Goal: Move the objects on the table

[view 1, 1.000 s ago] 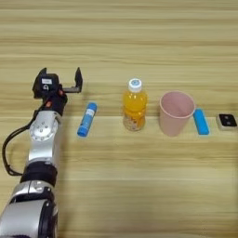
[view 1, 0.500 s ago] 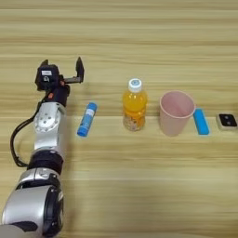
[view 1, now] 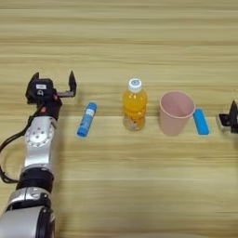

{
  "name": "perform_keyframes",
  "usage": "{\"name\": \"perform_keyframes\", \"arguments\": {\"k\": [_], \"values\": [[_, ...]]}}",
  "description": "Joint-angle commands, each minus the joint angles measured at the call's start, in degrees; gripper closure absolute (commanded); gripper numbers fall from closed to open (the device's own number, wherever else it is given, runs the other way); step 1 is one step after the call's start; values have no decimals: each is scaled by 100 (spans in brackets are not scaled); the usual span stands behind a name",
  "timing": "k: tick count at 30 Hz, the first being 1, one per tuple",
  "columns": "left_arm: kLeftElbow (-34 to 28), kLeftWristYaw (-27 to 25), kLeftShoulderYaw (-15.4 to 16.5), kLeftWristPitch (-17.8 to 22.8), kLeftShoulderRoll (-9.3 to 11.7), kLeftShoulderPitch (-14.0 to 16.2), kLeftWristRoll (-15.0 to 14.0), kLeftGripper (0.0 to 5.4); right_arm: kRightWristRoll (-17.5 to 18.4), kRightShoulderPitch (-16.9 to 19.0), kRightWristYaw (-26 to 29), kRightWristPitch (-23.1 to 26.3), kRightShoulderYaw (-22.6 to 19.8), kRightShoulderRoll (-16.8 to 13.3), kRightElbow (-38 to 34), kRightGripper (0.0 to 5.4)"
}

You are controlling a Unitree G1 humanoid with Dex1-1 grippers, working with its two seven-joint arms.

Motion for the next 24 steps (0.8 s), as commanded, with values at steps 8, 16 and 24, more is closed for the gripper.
{"name": "perform_keyframes", "arguments": {"k": [8,16,24], "values": [[-227,91,-7,197,92,163,99,4,-129,-34,341,319,411,-88,244,0],[-291,166,-30,187,127,255,202,4,7,-188,479,480,422,-89,558,0],[-364,160,-33,214,113,265,156,4,26,-312,469,465,373,-128,807,0]]}}
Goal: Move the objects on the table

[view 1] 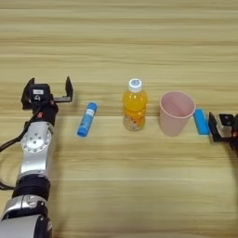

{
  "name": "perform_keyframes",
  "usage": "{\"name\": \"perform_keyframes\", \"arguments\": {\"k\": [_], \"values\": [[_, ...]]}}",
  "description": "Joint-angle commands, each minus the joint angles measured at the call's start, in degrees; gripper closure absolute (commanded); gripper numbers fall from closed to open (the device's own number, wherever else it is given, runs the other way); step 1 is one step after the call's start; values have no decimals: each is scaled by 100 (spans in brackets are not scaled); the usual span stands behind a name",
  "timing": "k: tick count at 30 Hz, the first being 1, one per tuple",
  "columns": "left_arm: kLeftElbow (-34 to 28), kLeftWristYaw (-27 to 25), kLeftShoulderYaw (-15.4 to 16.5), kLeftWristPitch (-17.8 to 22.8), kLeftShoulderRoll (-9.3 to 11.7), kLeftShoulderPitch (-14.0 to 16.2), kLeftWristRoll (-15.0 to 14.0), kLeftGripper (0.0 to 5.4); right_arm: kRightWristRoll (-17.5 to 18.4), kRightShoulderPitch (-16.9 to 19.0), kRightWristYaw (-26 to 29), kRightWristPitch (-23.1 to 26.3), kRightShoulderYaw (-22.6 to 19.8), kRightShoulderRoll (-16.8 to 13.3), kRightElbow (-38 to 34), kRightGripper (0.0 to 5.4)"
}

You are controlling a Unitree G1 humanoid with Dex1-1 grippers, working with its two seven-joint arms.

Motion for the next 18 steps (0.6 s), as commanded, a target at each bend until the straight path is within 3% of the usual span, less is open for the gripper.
{"name": "perform_keyframes", "arguments": {"k": [1,18], "values": [[-74,-4,-30,81,63,36,35,4,58,-131,-17,67,-72,-57,153,0],[-55,3,-30,88,80,16,47,4,33,-210,-65,321,-105,-74,353,0]]}}
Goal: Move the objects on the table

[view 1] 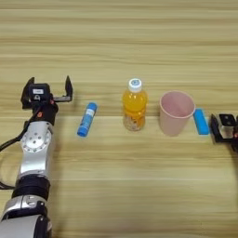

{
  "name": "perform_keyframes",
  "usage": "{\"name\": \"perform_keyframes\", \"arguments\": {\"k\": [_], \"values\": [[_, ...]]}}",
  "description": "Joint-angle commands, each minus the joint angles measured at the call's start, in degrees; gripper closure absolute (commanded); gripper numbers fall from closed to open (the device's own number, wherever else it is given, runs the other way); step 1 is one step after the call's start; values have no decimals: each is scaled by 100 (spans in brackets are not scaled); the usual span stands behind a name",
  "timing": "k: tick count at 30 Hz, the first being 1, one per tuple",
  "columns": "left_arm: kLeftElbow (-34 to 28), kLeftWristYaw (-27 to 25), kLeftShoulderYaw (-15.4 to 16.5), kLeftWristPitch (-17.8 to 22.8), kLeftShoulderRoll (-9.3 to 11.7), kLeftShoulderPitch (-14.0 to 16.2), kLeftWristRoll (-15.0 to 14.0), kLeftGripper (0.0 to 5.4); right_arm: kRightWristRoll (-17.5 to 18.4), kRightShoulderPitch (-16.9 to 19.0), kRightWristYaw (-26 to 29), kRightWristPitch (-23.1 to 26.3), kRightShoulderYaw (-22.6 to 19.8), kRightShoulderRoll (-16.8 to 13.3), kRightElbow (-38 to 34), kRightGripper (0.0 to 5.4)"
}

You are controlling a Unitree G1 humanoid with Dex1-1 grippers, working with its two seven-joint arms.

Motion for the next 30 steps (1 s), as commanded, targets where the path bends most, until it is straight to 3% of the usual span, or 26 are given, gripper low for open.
{"name": "perform_keyframes", "arguments": {"k": [1,6,30], "values": [[-37,6,-29,88,73,12,48,4,12,-80,-34,284,4,-42,97,0],[-17,5,-29,88,82,2,50,4,6,-61,10,516,63,-30,106,0],[52,22,-21,81,87,-34,45,0,144,25,92,698,87,10,-152,263]]}}
